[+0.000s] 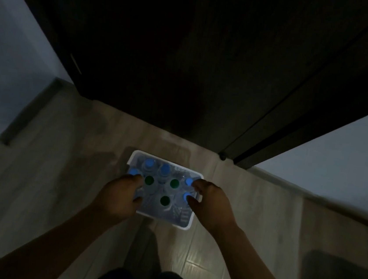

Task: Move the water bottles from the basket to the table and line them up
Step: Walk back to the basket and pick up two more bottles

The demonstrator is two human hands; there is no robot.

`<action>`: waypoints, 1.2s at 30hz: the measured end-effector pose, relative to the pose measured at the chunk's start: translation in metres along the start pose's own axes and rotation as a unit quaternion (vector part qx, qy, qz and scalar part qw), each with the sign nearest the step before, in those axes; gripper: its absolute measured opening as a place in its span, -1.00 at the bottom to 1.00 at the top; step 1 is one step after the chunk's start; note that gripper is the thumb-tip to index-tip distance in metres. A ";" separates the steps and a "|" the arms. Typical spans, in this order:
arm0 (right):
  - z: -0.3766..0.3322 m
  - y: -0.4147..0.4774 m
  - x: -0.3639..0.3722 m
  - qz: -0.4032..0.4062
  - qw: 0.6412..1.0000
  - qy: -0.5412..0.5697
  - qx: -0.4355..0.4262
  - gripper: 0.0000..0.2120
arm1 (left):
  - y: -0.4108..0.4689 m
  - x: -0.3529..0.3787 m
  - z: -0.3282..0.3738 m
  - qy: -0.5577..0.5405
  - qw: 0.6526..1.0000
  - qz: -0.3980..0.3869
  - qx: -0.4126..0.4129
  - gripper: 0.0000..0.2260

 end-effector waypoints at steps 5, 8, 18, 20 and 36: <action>0.039 0.054 0.055 0.022 1.000 0.008 -0.014 -0.61 | 0.046 0.062 -0.034 0.012 1.000 0.025 -0.002 -0.66; 0.060 0.080 0.086 0.038 0.999 0.023 -0.022 -0.61 | 0.069 0.093 -0.048 0.023 0.999 0.049 0.000 -0.61; 0.095 0.131 0.150 0.066 0.996 0.042 -0.051 -0.49 | 0.099 0.149 -0.074 -0.041 0.994 0.096 0.034 -0.68; 0.097 0.135 0.156 0.065 0.995 0.043 -0.054 -0.52 | 0.103 0.153 -0.075 -0.046 0.995 0.086 0.030 -0.68; 0.106 0.149 0.165 0.117 0.990 0.034 -0.077 -0.66 | 0.127 0.174 -0.082 -0.022 0.999 0.021 -0.010 -0.85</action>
Point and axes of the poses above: each hand's wrist, its own y-axis towards the middle knuckle, its own x-axis out of the palm, z = x × y, the point moved 8 cm from there along y, towards the middle knuckle, and after that the axes turned 2 degrees about y, right-handed, at the moved point
